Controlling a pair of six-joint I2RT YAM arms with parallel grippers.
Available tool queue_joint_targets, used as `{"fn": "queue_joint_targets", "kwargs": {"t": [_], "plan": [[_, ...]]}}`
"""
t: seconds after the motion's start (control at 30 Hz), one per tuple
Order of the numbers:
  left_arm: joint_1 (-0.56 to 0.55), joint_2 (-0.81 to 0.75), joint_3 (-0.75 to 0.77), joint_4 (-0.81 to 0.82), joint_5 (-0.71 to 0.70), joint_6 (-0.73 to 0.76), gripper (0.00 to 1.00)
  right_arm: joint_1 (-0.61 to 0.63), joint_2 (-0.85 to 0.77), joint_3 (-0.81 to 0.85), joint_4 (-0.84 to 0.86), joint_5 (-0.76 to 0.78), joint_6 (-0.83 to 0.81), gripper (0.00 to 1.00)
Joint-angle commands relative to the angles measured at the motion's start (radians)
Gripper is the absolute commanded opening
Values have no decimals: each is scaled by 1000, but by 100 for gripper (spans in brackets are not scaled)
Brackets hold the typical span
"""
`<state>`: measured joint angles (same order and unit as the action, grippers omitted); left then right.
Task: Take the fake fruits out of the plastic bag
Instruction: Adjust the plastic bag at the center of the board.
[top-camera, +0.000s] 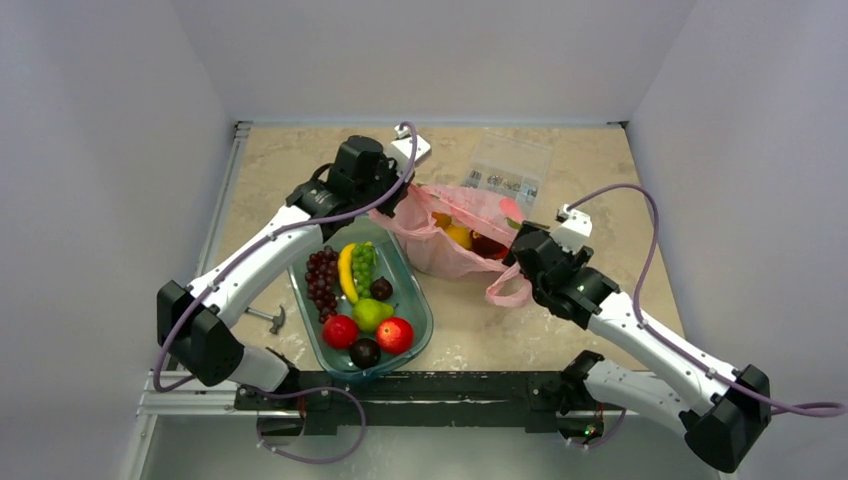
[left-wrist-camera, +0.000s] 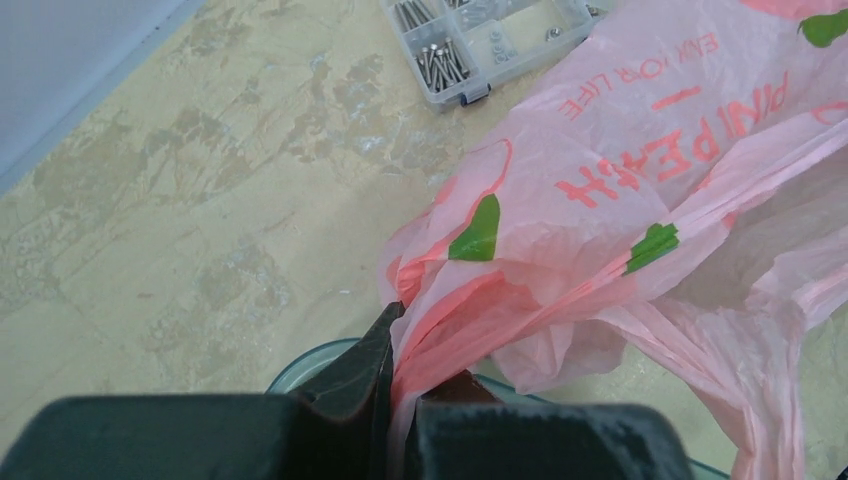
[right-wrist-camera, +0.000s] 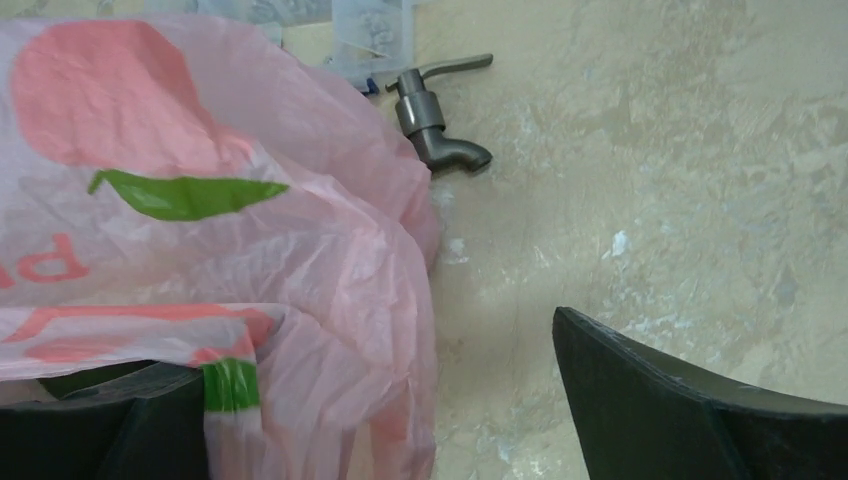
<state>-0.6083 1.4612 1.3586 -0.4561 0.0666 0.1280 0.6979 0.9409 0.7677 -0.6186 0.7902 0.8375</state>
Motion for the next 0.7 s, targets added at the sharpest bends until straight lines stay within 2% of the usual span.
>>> {"fn": "queue_joint_targets", "kwargs": {"t": [0.0, 0.03, 0.1, 0.13, 0.17, 0.3, 0.4, 0.47, 0.57, 0.67], "plan": [[25, -57, -14, 86, 4, 38, 0, -18, -101, -79, -38, -8, 172, 90], [25, -60, -20, 93, 1, 44, 0, -19, -140, -99, -30, -14, 190, 75], [25, -60, -26, 99, -14, 47, 0, -19, -233, -138, -38, -8, 260, 18], [25, -58, -29, 103, -17, 46, 0, -18, -296, -168, -21, -9, 283, 5], [25, -56, -32, 107, -15, 47, 0, -18, -394, -218, 7, -17, 302, 0], [25, -41, -18, 121, 19, 52, 0, -18, -742, -399, 207, -131, 230, 0], [24, 3, 48, 132, 64, 44, 0, -18, -903, -437, 195, -144, 206, 0], [15, 76, 159, 76, 87, 36, 0, -18, -888, -397, 133, -141, 201, 0], [-6, 223, 403, -47, 95, 56, 0, -17, -798, -310, 66, -136, 120, 0], [-8, 290, 548, -104, 127, 46, 0, -17, -710, -246, 96, -177, -21, 0]]}}
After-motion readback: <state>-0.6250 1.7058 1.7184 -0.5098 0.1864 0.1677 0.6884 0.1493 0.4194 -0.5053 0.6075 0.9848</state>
